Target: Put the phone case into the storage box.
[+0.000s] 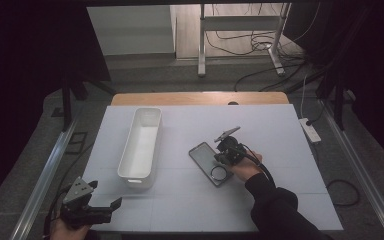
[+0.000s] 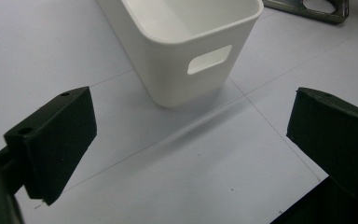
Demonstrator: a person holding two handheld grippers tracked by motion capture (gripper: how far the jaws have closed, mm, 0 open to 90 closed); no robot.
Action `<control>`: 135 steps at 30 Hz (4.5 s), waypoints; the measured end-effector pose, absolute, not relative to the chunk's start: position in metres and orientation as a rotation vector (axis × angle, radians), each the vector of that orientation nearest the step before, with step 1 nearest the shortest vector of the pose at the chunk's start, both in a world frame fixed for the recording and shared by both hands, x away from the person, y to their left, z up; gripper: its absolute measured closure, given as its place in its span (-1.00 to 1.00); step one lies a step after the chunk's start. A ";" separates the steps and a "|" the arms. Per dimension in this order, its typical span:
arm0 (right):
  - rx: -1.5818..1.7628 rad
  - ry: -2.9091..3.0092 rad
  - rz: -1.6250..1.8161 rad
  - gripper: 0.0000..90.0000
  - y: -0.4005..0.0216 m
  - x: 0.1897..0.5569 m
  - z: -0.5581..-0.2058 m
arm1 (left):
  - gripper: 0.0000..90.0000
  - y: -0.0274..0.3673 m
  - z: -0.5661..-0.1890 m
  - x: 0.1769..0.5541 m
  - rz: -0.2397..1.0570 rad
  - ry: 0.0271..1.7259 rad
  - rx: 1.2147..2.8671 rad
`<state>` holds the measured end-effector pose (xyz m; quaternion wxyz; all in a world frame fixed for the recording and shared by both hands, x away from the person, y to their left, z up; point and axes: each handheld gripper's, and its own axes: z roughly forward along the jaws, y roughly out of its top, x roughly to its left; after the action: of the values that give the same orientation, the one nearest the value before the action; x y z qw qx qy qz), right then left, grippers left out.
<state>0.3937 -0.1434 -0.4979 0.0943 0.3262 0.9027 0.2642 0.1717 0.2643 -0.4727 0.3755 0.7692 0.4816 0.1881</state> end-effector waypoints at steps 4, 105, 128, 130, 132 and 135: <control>0.984 2.683 0.790 0.99 -0.150 0.391 -0.498 | -0.95 0.264 -0.473 0.172 0.481 1.232 1.967; 0.933 2.667 0.839 0.99 -0.117 0.419 -0.507 | -0.95 0.265 -0.473 0.171 0.480 1.241 1.966; 0.998 2.610 0.875 0.05 -0.143 0.411 -0.483 | -0.95 0.264 -0.473 0.171 0.483 1.241 1.970; 1.010 2.605 0.870 -0.07 -0.146 0.411 -0.481 | -0.95 0.264 -0.473 0.171 0.483 1.241 1.971; 1.018 2.595 0.858 -0.22 -0.149 0.410 -0.479 | -0.95 0.264 -0.473 0.171 0.483 1.241 1.971; 1.039 2.590 0.841 -0.41 -0.154 0.410 -0.479 | -0.95 0.264 -0.473 0.171 0.483 1.241 1.971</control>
<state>0.4099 -0.1536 -0.4787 0.1135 0.3542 0.8829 0.2866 0.1711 0.2645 -0.4728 0.3725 0.7690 0.4842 0.1884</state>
